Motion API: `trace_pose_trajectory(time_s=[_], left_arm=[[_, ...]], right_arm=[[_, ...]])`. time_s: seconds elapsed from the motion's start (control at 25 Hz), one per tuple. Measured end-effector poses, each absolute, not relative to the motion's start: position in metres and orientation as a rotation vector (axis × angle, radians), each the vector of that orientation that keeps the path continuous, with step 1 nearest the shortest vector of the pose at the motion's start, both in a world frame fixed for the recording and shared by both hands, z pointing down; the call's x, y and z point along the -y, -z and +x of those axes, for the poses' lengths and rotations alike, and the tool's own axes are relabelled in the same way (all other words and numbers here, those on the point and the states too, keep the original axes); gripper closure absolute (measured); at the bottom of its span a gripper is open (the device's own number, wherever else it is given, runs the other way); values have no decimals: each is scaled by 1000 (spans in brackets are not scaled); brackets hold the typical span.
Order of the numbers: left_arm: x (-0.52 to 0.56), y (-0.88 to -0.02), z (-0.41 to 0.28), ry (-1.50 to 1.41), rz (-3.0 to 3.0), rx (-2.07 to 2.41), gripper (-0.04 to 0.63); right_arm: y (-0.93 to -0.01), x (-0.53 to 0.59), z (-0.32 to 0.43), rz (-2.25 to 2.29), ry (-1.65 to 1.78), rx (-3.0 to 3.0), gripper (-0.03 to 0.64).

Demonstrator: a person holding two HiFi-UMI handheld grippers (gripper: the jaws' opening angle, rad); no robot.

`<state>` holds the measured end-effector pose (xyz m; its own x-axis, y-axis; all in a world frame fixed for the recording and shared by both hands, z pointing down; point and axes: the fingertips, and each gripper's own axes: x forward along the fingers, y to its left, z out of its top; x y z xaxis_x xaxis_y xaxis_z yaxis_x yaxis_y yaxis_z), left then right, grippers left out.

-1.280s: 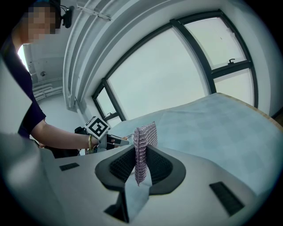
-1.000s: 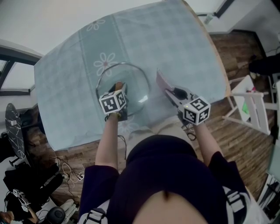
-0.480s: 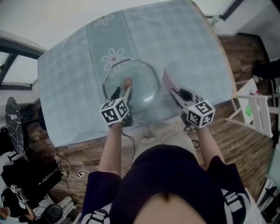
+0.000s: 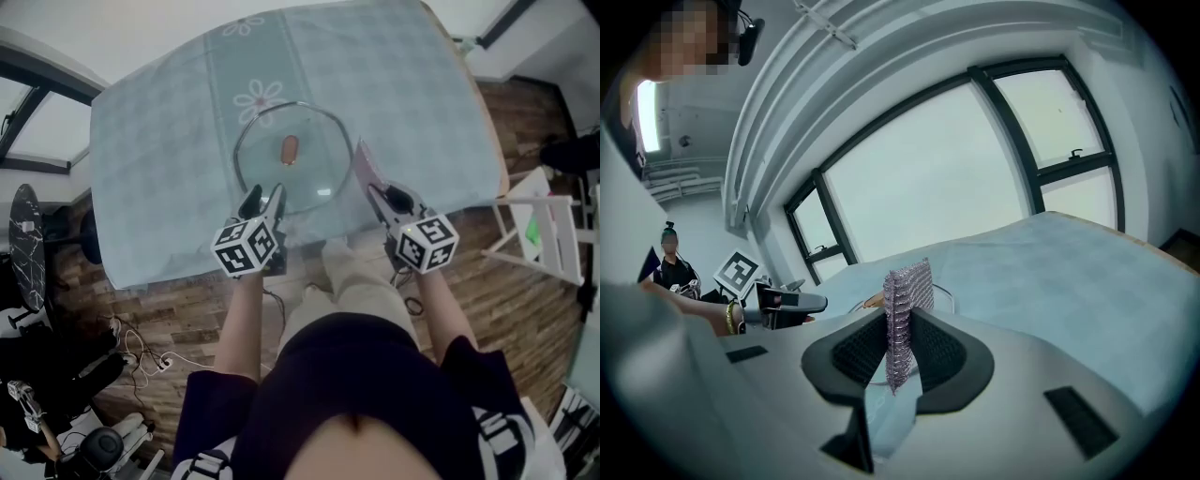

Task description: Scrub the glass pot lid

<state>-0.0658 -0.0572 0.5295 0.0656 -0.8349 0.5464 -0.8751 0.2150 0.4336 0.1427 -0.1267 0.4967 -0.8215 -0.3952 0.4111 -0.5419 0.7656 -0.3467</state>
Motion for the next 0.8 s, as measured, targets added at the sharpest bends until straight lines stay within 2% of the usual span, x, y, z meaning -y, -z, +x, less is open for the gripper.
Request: trace_pose_trajectory(time_s=[0.8], left_arm=[[-74, -501, -42, 5, 1598, 1846, 534]], right_arm=[[-476, -8, 145, 733, -611, 2662, 540]])
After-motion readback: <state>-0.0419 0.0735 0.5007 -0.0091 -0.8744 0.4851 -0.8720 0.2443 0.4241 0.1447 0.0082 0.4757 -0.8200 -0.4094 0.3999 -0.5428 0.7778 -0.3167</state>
